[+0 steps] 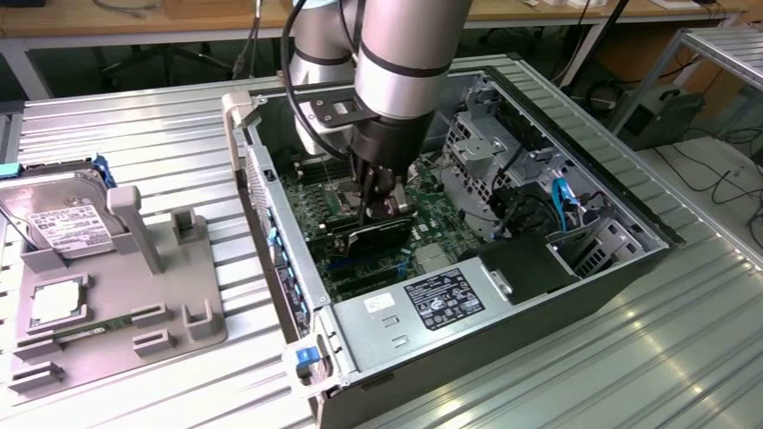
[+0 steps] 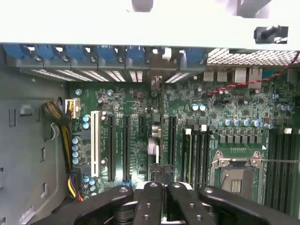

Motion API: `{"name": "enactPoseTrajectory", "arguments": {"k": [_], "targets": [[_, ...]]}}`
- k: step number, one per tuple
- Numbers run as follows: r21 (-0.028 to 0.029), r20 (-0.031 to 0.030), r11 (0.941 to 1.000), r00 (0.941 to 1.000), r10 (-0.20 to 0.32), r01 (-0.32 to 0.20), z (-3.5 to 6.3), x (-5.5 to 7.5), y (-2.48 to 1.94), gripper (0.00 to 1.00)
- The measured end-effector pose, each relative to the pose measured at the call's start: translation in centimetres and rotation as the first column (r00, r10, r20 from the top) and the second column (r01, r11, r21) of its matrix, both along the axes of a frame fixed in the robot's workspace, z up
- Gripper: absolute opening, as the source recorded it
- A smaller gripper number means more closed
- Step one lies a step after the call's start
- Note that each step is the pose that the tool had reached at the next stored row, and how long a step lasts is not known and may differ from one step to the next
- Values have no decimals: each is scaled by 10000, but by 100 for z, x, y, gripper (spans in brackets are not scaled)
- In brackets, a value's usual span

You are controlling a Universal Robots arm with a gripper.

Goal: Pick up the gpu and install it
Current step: 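Insert the gpu into the slot, then press down on the gpu until it lock into place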

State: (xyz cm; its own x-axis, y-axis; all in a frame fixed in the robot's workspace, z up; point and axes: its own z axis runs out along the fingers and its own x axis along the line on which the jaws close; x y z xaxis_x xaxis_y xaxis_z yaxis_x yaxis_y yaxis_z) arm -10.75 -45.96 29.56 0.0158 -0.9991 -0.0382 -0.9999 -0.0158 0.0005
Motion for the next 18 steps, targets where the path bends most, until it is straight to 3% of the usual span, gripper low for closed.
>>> {"name": "enactPoseTrajectory", "arguments": {"k": [18], "targets": [[2, 0, 10000, 10000, -1, 1, -10, -36, 5, 11]]}}
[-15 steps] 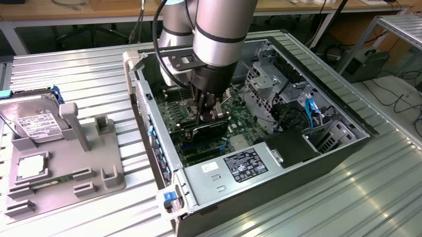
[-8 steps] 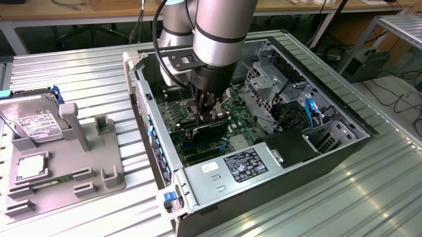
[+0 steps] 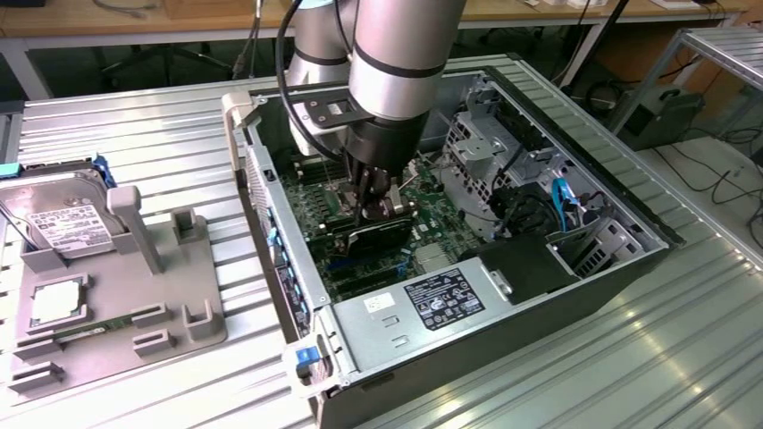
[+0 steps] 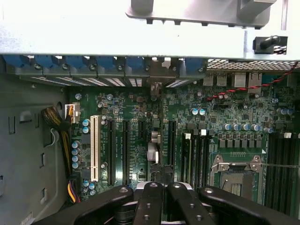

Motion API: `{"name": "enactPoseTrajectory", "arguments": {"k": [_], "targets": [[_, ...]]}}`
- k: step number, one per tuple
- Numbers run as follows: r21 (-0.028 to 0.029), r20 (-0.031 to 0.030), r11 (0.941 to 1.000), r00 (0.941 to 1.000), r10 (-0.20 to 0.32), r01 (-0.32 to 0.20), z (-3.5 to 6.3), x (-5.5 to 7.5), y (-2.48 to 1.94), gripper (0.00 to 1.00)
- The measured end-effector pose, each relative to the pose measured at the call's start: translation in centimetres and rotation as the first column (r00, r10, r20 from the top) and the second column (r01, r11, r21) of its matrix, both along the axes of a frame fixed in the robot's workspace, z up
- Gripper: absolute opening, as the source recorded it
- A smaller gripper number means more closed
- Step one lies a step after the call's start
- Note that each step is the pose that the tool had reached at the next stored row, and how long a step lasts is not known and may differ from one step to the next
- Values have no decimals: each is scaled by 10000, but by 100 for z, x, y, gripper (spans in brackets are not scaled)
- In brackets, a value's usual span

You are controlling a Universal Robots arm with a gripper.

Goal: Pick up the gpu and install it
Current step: 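Press down on the gpu until it lock into place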

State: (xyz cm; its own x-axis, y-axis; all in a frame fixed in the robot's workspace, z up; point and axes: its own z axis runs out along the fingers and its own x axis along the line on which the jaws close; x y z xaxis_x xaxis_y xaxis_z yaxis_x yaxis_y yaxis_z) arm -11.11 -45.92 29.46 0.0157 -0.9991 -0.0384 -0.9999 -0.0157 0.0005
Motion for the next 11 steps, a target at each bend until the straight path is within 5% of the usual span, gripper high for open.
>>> {"name": "enactPoseTrajectory", "arguments": {"k": [7, 11], "targets": [[-9, -1, 10000, 10000, 2, -2, -172, -43, 31, 11], [-92, 0, 10000, 10000, 1, -1, -225, -44, 32, 11]]}}
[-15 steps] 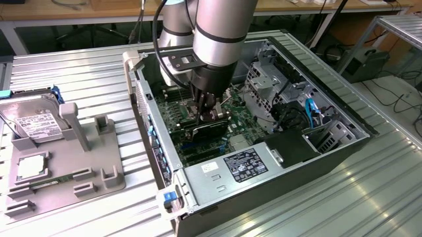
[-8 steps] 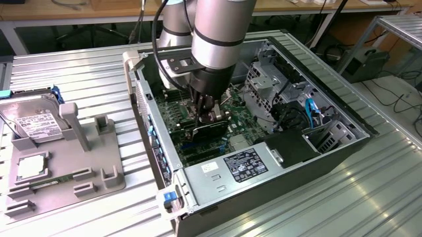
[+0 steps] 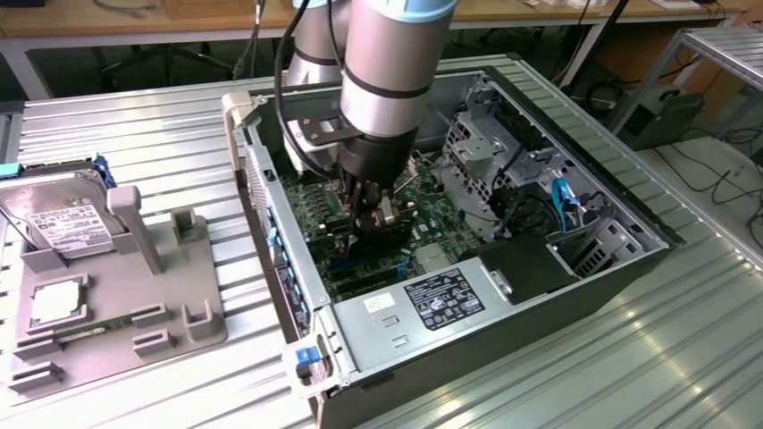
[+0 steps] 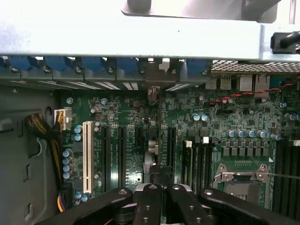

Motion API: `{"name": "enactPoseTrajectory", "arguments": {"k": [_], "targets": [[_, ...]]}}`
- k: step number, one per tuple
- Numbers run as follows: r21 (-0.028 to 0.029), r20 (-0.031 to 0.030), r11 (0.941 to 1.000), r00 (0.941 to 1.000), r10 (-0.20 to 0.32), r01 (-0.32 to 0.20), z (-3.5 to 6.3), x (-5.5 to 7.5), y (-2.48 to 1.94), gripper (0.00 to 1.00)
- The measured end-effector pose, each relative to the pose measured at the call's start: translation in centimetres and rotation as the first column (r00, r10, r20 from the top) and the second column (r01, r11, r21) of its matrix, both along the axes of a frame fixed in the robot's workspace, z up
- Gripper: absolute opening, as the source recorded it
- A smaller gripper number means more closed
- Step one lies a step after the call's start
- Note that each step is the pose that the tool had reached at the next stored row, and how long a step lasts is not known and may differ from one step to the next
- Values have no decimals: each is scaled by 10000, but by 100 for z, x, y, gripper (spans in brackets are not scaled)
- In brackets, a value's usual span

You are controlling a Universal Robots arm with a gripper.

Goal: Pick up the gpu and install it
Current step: 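Press down on the gpu until it lock into place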

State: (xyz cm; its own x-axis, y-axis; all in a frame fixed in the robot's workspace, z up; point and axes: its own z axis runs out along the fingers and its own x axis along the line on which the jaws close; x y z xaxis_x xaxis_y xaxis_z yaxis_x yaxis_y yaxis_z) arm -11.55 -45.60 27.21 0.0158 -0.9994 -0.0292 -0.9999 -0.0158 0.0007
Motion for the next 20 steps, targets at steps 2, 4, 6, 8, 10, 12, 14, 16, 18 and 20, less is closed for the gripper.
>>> {"name": "enactPoseTrajectory", "arguments": {"k": [2, 4, 6, 8, 10, 12, 14, 16, 18, 20], "targets": [[-41, -1, 10000, 10000, -1, 1, -18, 0, 0, 11], [-50, -3, 10000, 10000, 0, 0, -13, -1, -1, 11], [-43, -6, 10000, 10000, -1, 1, 68, 0, 0, 11], [-50, -23, 10000, 10000, -1, 1, 162, 6, 0, 11], [-46, -30, 10000, 10000, -3, 3, 212, 7, 0, 11], [-44, -34, 10000, 10000, -1, 1, 211, 10, 0, 11], [-47, -35, 10000, 10000, -1, 1, 212, 10, 0, 11], [-47, -36, 10000, 10000, -1, 1, 212, 10, 0, 11], [-48, -36, 10000, 10000, -1, 0, 212, 10, 0, 11], [-48, -36, 10000, 10000, -1, 1, 213, 10, 0, 11]]}}
